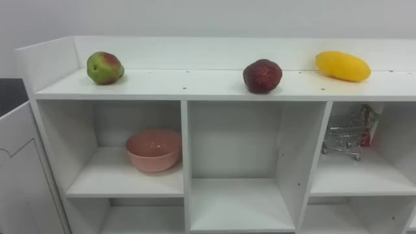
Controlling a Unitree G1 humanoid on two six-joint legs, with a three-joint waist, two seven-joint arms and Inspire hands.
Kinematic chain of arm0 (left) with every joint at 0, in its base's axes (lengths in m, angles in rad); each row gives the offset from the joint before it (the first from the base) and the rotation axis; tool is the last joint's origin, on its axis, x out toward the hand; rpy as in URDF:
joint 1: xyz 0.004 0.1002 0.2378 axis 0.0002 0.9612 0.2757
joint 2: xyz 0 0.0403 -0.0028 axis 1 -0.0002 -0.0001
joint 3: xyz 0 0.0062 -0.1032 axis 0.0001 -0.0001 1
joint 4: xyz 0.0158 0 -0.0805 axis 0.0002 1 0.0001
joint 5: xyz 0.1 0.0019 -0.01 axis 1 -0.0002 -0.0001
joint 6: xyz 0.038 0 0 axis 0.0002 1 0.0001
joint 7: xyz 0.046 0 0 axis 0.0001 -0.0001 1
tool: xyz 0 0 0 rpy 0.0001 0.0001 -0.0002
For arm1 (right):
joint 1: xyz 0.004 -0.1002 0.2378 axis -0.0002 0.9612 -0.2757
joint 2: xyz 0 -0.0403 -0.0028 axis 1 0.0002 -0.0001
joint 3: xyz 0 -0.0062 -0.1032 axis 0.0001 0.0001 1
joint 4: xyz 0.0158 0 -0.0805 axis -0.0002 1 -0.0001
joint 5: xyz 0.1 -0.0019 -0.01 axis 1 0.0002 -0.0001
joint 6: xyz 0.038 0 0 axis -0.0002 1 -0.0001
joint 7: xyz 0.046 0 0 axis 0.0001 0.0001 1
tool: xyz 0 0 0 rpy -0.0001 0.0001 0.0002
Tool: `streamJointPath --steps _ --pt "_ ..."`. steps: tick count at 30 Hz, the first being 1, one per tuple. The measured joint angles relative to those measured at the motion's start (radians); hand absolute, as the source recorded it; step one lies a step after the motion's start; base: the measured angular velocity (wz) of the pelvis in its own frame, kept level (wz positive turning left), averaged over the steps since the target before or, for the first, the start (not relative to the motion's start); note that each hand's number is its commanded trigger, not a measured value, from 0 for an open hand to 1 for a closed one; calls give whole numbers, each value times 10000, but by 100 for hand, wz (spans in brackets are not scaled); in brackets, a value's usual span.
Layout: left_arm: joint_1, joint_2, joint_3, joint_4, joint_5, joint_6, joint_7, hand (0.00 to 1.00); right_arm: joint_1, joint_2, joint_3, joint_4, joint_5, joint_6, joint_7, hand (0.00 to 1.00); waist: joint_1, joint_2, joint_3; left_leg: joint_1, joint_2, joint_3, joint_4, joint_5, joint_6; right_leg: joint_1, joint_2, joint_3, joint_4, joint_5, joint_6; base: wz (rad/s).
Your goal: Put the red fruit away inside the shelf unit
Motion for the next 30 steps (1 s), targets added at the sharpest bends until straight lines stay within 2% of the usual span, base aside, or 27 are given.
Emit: streamJointPath --steps 7,12,15,18,19,20,21,22,23,26,30 --pt "1 -5 3 0 -19 -9 2 0 -51 -1 -2 -33 -79 -48 -102 0 31 -11 0 2 0 17 2 0 0 -9 1 12 1 -2 2 0" --pt "47 -10 24 -206 -87 -97 16 0 -53 6 -51 -98 239 -203 -662 0 31 -41 0 54 3 29 14 0 0 21 4 -9 6 -1 1 0" --pt "33 -9 45 -232 -75 -279 64 0 -18 12 -407 -156 331 -352 -1065 0 30 -39 4 54 3 27 8 0 0 44 2 -19 3 -1 1 0" --pt "23 -9 52 -278 -71 -450 145 0 -21 1 -788 -233 749 -386 -1541 0 20 -46 65 7 3 26 9 0 0 4 2 -15 12 -1 1 0" --pt "9 -19 58 -282 -73 -513 259 0 -23 -6 -1054 -465 953 -388 -1792 0 11 -63 102 -1 5 26 9 0 0 -30 2 -9 5 -3 0 -6" --pt "-10 -23 129 -286 -70 -554 336 0 -46 -14 -1547 -944 1334 -439 -2035 0 14 -72 100 -32 9 26 8 0 0 -148 6 8 32 -5 -3 -10" --pt "-33 -23 213 -285 -81 -594 367 0 -79 -18 -1717 -1251 1574 -533 -2178 0 14 -92 120 -53 11 16 10 0 0 -169 10 29 27 -4 -4 -13" --pt "-50 -20 327 -285 -90 -660 481 0 -133 -21 -2025 -1869 1980 -799 -2407 0 1 -98 137 -76 12 17 10 0 1 -214 18 99 33 6 -7 -9" --pt "-61 -18 437 -295 -99 -720 569 0 -140 -15 -2277 -2717 2333 -1014 -2640 0 -3 -105 120 -95 7 44 9 0 1 -265 21 156 48 14 -1 -8" --pt "-66 -5 430 -345 -102 -860 889 0 -282 21 -2297 -4665 2499 -1570 -3324 0 -10 -113 92 -138 12 57 13 1 2 -313 52 233 38 108 -1 -8" --pt "-58 9 430 -348 -132 -1147 1196 0 -373 25 -2310 -6793 2443 -1997 -3875 0 -6 -104 32 -168 16 57 17 1 2 -325 53 229 22 122 1 -1"
